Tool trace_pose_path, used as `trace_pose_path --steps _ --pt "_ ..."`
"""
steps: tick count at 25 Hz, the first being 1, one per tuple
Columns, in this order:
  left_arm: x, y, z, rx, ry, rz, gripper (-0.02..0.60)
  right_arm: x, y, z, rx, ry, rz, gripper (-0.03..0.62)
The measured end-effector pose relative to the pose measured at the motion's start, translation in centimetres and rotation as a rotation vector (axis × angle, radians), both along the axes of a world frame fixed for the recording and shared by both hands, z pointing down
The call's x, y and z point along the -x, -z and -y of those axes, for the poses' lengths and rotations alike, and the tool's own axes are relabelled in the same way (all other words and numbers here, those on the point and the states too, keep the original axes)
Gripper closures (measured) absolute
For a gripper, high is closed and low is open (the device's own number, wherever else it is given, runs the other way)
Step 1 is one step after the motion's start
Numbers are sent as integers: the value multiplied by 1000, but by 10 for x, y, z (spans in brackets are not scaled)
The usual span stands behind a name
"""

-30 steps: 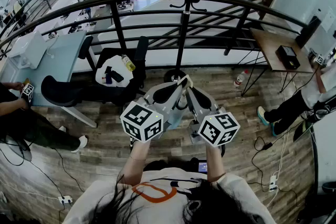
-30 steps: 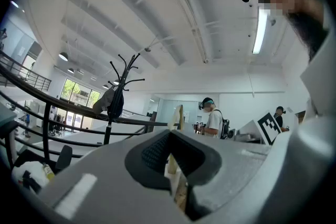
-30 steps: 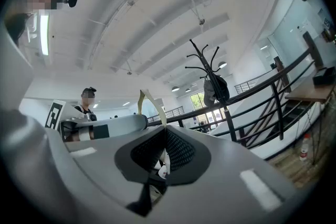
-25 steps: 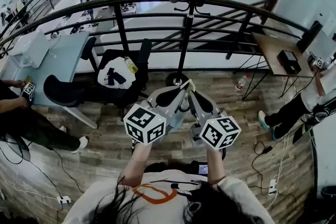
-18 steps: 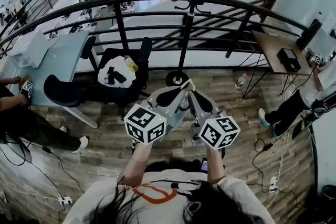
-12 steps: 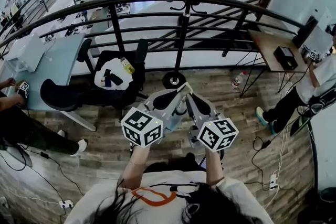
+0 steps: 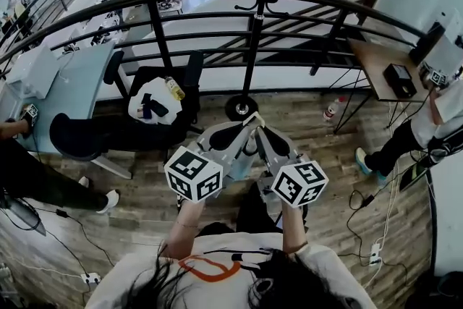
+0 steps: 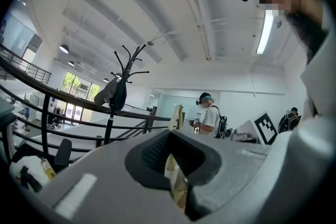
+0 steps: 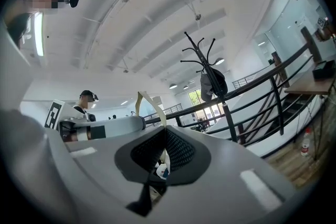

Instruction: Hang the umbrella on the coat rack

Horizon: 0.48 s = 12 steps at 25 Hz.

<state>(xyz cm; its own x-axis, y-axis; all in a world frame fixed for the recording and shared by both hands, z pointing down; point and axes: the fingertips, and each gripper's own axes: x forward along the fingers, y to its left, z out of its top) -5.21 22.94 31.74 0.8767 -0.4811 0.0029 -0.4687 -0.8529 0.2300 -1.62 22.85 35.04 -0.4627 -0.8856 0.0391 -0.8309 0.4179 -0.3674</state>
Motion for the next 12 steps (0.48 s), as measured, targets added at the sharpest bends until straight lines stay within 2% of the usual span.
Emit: trace_pose_path --steps 4,12 --pt "-10 -3 37 9 31 1 580 -14 -2 37 0 29 29 571" --pt "-57 -5 118 -10 79 16 580 -44 -8 124 8 132 1 571"
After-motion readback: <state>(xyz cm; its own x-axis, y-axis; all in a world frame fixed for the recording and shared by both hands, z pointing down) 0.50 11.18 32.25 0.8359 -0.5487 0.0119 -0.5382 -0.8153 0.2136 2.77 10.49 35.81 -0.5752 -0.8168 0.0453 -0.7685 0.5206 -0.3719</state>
